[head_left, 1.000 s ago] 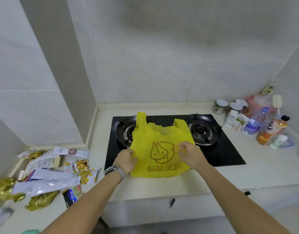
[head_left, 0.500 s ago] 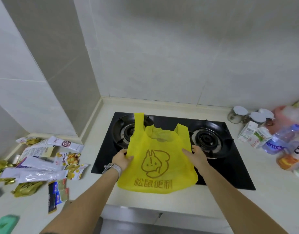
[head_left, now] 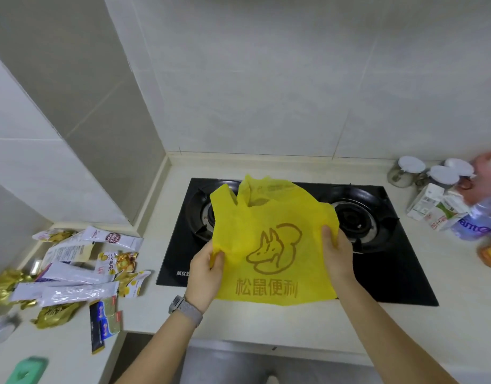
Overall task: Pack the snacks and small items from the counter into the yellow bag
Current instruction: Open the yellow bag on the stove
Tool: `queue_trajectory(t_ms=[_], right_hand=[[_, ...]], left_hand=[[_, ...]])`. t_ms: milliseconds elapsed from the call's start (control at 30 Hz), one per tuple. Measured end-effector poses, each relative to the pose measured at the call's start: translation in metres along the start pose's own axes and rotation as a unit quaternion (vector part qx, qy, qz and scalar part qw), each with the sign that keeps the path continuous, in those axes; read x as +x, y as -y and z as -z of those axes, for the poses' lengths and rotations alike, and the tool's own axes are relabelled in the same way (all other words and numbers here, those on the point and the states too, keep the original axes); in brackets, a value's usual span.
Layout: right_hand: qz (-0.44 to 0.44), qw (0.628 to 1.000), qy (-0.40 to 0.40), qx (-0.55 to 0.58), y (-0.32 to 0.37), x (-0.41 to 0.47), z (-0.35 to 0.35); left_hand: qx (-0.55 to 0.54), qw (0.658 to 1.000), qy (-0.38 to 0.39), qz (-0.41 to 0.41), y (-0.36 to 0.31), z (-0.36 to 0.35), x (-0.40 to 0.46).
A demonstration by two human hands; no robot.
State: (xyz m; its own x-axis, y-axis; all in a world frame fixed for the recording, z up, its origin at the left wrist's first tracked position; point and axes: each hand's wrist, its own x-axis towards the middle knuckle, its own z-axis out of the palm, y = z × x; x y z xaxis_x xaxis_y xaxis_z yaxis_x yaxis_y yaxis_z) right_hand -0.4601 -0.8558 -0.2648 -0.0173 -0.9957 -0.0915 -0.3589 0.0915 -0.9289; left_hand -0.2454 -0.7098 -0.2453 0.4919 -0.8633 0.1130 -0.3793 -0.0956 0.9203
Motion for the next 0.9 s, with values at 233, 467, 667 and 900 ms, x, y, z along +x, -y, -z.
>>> queue_trajectory(t_ms=[233, 467, 667, 900], right_hand=[[0.07, 0.989, -0.047, 0.12, 0.007, -0.068, 0.018], [-0.005, 0.995, -0.009, 0.102, -0.05, -0.099, 0.01], [-0.038, 0.995, 0.013, 0.094, -0.057, -0.096, 0.02], [-0.036, 0.994, -0.097, 0.046, -0.031, -0.1, 0.034]], left_hand=[[-0.044, 0.996, 0.033, 0.072, 0.011, 0.024, -0.019], [-0.116, 0.982, 0.054, 0.138, 0.017, 0.023, -0.033], [0.256, 0.933, -0.027, -0.251, -0.014, 0.026, -0.018], [0.51, 0.79, 0.139, -0.309, 0.005, -0.033, -0.026]])
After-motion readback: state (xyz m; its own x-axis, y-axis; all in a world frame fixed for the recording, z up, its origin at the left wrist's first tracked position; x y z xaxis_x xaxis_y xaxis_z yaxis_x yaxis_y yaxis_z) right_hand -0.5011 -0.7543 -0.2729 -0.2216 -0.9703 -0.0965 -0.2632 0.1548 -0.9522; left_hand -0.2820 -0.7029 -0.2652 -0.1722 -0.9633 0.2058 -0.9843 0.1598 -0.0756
